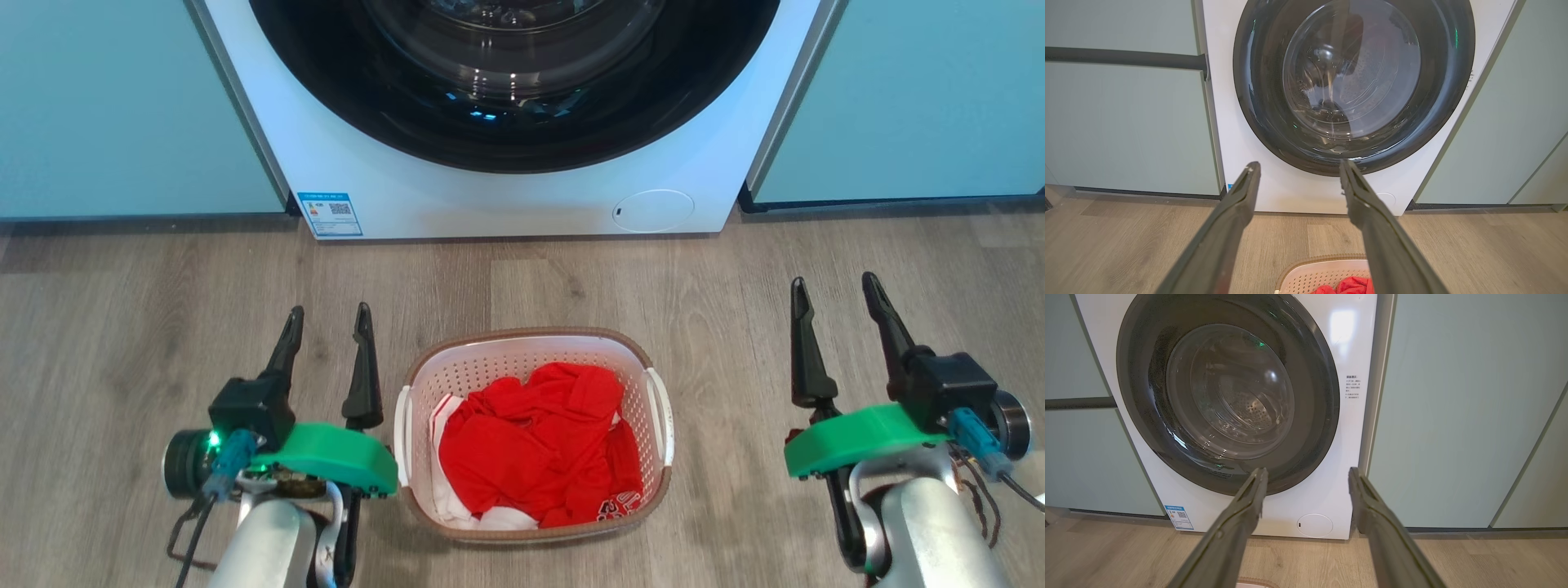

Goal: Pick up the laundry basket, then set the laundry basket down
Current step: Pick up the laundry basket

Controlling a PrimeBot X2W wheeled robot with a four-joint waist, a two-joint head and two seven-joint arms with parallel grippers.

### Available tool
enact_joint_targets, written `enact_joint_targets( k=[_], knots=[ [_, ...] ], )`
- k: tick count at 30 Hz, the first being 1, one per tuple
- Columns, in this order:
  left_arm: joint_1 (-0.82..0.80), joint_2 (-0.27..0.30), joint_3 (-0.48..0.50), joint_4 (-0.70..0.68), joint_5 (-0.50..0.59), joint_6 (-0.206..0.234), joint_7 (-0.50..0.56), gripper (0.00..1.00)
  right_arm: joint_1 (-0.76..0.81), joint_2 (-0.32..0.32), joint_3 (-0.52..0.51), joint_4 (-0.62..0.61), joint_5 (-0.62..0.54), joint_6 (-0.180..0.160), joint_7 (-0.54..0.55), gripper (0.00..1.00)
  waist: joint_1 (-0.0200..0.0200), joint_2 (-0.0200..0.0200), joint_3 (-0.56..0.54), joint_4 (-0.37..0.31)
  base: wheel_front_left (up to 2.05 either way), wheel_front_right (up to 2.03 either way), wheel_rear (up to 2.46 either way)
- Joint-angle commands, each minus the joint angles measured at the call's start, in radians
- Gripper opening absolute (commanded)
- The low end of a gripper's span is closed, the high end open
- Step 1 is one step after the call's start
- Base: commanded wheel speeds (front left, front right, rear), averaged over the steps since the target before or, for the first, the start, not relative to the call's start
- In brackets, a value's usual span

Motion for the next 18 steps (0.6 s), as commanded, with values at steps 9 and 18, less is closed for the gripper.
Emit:
enact_joint_targets(
  k=[9,18],
  knots=[
    [-0.057,-0.001,0.029,-0.019,-0.004,-0.003,-0.005,1.0,-0.035,-0.005,0.029,-0.028,-0.001,0.007,-0.006,1.0,0.0,0.0,-0.002,-0.004,0.0,0.0,0.0],
    [-0.058,-0.001,0.027,-0.012,-0.009,-0.009,-0.005,1.0,-0.037,-0.005,0.033,-0.03,-0.003,0.007,-0.006,1.0,0.0,0.0,0.015,-0.008,0.0,0.0,0.0]
  ],
)
